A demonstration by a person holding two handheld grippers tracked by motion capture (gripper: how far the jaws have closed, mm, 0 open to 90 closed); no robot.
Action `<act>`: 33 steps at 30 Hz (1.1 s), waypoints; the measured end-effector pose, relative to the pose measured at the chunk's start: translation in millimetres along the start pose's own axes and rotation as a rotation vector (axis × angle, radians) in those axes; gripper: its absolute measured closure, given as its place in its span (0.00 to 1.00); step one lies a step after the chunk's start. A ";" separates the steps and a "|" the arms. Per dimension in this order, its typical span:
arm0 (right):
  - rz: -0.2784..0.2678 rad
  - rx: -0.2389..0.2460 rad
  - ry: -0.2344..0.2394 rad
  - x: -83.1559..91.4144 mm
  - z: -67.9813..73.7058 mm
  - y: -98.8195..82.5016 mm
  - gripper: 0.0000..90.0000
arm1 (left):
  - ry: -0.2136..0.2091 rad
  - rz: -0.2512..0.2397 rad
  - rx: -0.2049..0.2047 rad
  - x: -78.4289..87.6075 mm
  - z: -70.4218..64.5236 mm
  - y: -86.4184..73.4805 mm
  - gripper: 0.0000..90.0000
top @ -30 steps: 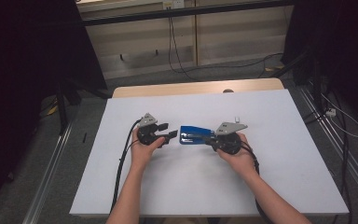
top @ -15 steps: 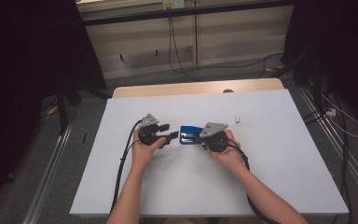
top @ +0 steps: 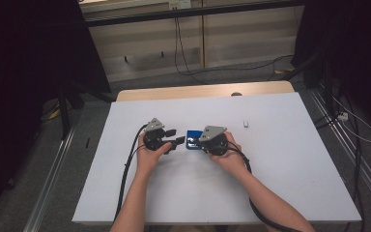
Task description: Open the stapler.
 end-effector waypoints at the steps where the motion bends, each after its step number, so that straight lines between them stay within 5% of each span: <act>1: -0.004 -0.011 0.000 -0.6 0.1 0.0 1.00 | -0.003 0.001 0.002 0.0 -0.2 -0.2 0.51; 7: -0.026 -0.031 0.010 -1.2 -0.8 -1.8 1.00 | -0.024 0.008 0.019 -0.6 -2.0 -1.0 0.72; 14: -0.018 -0.038 0.005 -1.1 -0.1 -1.5 1.00 | -0.060 0.054 -0.006 -8.4 -8.8 -4.1 0.99; 22: -0.020 -0.048 0.004 -0.9 0.1 -1.8 1.00 | -0.062 0.077 -0.031 -15.0 -11.3 -4.8 1.00; 33: -0.021 -0.073 0.009 -0.4 0.1 -2.4 1.00 | -0.080 0.022 -0.017 -13.1 -13.5 8.9 1.00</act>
Point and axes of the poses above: each handheld gripper's, and its own axes: x roughly backward along the jaws, y roughly out of its top, z roughly to its left, the point moved 7 cm from there along -x, roughly forward along the jaws, and after that the axes turned 4 degrees about -y, right-handed, at the moved point
